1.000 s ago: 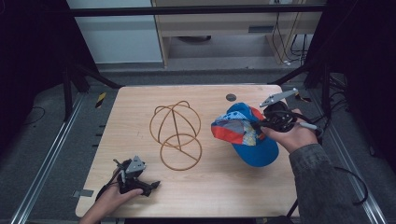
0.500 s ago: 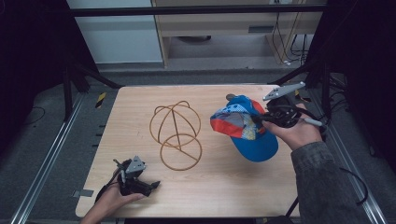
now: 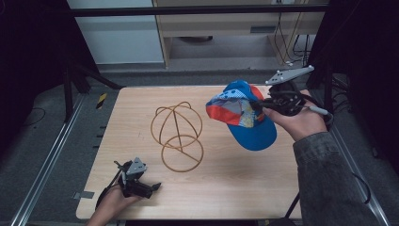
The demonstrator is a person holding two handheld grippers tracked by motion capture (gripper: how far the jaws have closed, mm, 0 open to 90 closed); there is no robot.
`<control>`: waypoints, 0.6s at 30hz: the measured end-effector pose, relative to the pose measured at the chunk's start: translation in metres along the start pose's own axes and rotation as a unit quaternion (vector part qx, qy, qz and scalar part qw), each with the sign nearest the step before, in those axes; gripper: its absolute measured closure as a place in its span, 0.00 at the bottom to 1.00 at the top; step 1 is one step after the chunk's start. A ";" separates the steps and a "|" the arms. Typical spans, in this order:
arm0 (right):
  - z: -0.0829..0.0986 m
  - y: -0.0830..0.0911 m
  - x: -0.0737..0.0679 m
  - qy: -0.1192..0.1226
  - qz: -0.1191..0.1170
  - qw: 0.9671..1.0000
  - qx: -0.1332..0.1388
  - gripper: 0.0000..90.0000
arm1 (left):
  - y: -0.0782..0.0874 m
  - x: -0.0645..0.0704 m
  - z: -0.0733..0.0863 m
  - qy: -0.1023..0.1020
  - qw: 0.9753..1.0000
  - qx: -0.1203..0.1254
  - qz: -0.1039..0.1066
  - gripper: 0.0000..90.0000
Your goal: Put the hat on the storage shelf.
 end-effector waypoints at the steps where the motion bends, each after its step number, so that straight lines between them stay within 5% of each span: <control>1: -0.004 0.001 -0.002 0.002 -0.002 1.000 0.002 1.00 | 0.000 0.000 0.000 0.000 1.000 0.000 0.000 0.00; 18: -0.067 -0.010 -0.059 0.051 -0.037 0.996 0.066 1.00 | 0.000 -0.003 0.000 0.007 1.000 -0.001 -0.007 0.00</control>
Point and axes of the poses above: each handheld gripper's, and its own axes: y roughly backward along the jaws, z roughly out of its underside, x roughly to its right, the point moved 10 cm from there along -y, roughly forward along the jaws, and after that the axes turned 5 degrees about z, right-handed, at the moved point
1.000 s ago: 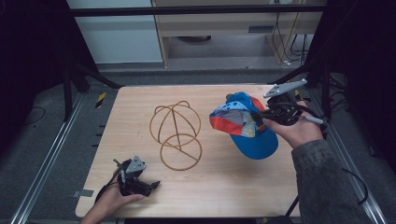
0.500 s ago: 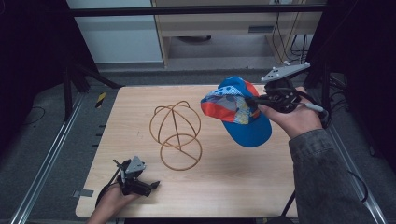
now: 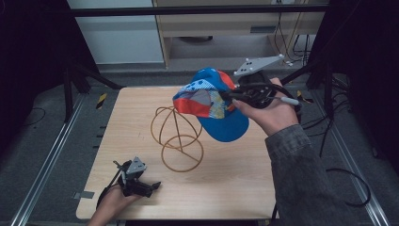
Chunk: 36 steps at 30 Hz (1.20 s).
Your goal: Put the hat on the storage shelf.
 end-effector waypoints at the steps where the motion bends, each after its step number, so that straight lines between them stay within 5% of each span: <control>1: -0.003 -0.002 -0.003 0.000 -0.005 1.000 0.003 1.00 | 0.000 0.000 0.000 0.000 1.000 0.000 -0.001 0.00; 10: -0.027 -0.033 -0.027 0.021 -0.031 0.999 0.000 1.00 | 0.000 -0.001 0.000 0.001 1.000 0.000 -0.002 0.00; 24: -0.045 -0.065 -0.042 0.029 -0.057 0.998 -0.007 1.00 | 0.000 -0.001 0.000 0.002 1.000 0.001 -0.003 0.00; 36: -0.044 -0.097 -0.059 0.043 -0.072 0.996 -0.038 1.00 | 0.000 -0.001 0.000 0.003 1.000 0.000 -0.004 0.00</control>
Point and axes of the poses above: each handheld gripper's, and its own axes: y roughly backward along the jaws, z roughly out of its underside, x roughly to its right, the point moved 10 cm from there along -y, roughly forward along the jaws, and after that the axes turned 5 degrees about z, right-handed, at the moved point
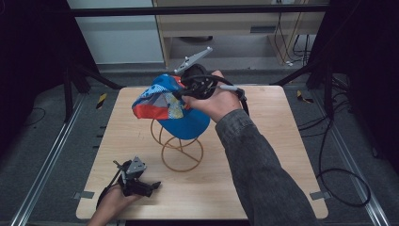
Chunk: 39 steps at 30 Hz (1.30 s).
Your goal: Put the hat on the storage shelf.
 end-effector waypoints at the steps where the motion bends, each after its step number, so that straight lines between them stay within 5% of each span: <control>1: 0.001 -0.002 -0.001 0.002 -0.002 1.000 -0.001 1.00 | 0.000 0.000 0.000 0.000 1.000 0.000 0.000 0.00; 9: 0.006 -0.019 -0.005 -0.003 -0.010 1.000 -0.006 1.00 | 0.000 0.000 0.000 -0.001 1.000 0.000 0.001 0.00; 39: 0.013 -0.041 -0.015 0.003 -0.015 0.999 -0.031 0.98 | 0.000 0.000 0.000 -0.001 1.000 0.000 0.001 0.00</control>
Point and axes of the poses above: each handheld gripper's, and its own axes: y roughly backward along the jaws, z roughly out of its underside, x roughly to its right, the point moved 10 cm from there along -y, roughly forward along the jaws, and after that the axes turned 5 degrees about z, right-handed, at the moved point
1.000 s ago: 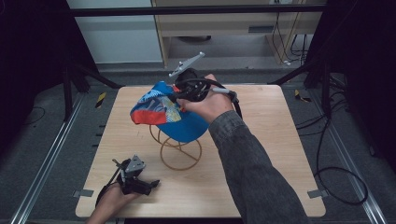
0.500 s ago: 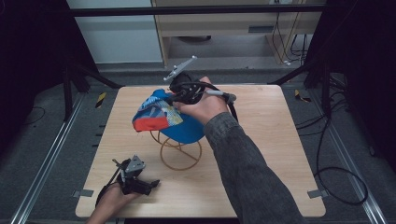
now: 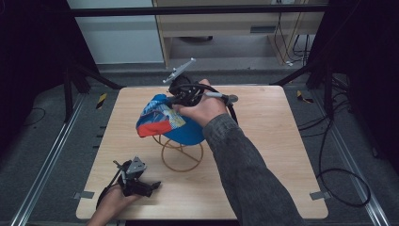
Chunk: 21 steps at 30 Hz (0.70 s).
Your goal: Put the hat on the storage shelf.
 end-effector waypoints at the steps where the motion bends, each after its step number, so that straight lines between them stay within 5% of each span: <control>1: 0.000 0.000 0.000 0.001 0.000 1.000 0.000 0.97 | 0.000 0.000 0.000 0.000 1.000 0.000 0.000 0.00; 12: 0.003 0.000 -0.005 0.005 0.002 1.000 0.003 0.80 | 0.000 0.000 0.000 0.001 1.000 0.001 0.000 0.00; 21: 0.007 0.006 0.001 -0.011 0.022 1.000 0.011 0.56 | 0.000 0.000 0.000 0.000 1.000 0.000 0.000 0.00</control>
Point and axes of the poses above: each handheld gripper's, and its own axes: y roughly backward along the jaws, z roughly out of its underside, x roughly to its right, the point moved 10 cm from there along -y, roughly forward along the jaws, and after that the axes turned 5 degrees about z, right-handed, at the moved point
